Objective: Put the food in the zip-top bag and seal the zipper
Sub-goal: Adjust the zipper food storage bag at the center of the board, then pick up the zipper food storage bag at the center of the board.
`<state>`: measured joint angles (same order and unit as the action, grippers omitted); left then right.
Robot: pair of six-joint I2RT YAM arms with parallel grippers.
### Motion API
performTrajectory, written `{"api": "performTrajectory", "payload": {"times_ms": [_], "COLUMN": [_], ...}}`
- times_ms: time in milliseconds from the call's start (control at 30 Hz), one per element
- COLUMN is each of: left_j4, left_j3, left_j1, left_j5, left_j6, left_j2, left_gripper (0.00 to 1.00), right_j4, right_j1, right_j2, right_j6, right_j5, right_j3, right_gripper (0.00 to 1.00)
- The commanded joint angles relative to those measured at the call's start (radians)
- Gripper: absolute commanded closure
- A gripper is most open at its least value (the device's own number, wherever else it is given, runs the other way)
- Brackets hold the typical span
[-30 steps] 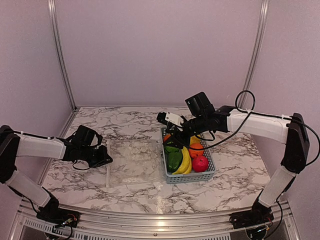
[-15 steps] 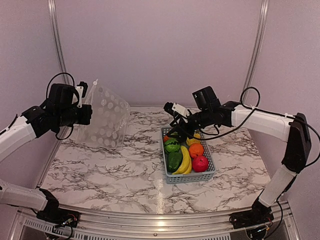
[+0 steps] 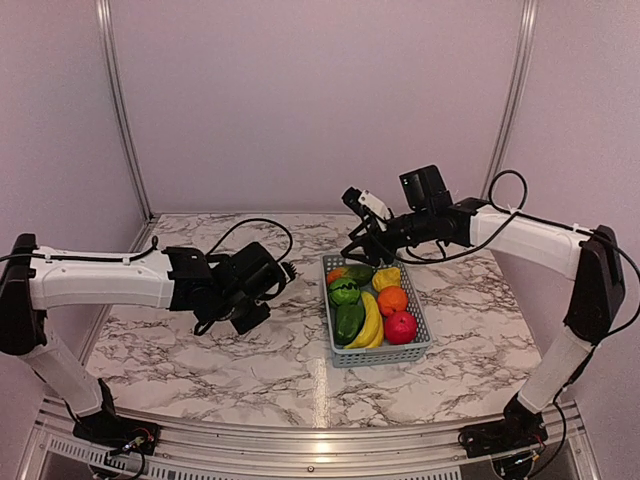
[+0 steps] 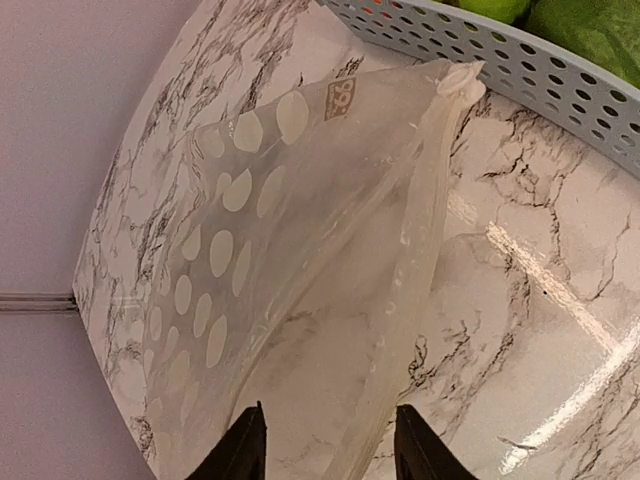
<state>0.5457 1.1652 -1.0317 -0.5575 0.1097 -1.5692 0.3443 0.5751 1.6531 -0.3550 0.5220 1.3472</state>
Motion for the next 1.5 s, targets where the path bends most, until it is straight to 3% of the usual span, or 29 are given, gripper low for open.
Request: {"api": "performTrajectory", "payload": {"times_ms": [0, 267, 533, 733, 1300, 1467], "left_j4": [0.011, -0.065, -0.221, -0.317, -0.361, -0.381], "left_j3": [0.012, -0.097, -0.272, -0.276, -0.191, -0.181], "left_j1": [-0.076, -0.114, -0.107, -0.04, 0.054, 0.058], "left_j5": [-0.106, -0.076, -0.201, -0.232, -0.127, -0.205], "left_j6": [-0.062, -0.002, 0.157, 0.187, 0.233, 0.24], "left_j2": [0.001, 0.092, 0.051, -0.043, -0.221, -0.274], "left_gripper": [0.44, 0.36, 0.39, 0.47, 0.47, 0.54], "right_j4": [-0.001, -0.03, -0.078, -0.088, -0.108, -0.114], "right_j1": [-0.032, -0.11, -0.113, -0.115, -0.121, -0.121], "right_j2": [-0.048, -0.106, -0.135, -0.153, -0.167, -0.162], "right_j6": [-0.001, 0.008, 0.012, 0.013, 0.008, 0.01], "right_j5": [-0.008, 0.012, 0.003, 0.012, 0.011, 0.016], "right_j3": [-0.044, -0.134, -0.189, -0.212, -0.255, -0.26], "right_gripper": [0.43, 0.42, 0.42, 0.41, 0.41, 0.4]}}
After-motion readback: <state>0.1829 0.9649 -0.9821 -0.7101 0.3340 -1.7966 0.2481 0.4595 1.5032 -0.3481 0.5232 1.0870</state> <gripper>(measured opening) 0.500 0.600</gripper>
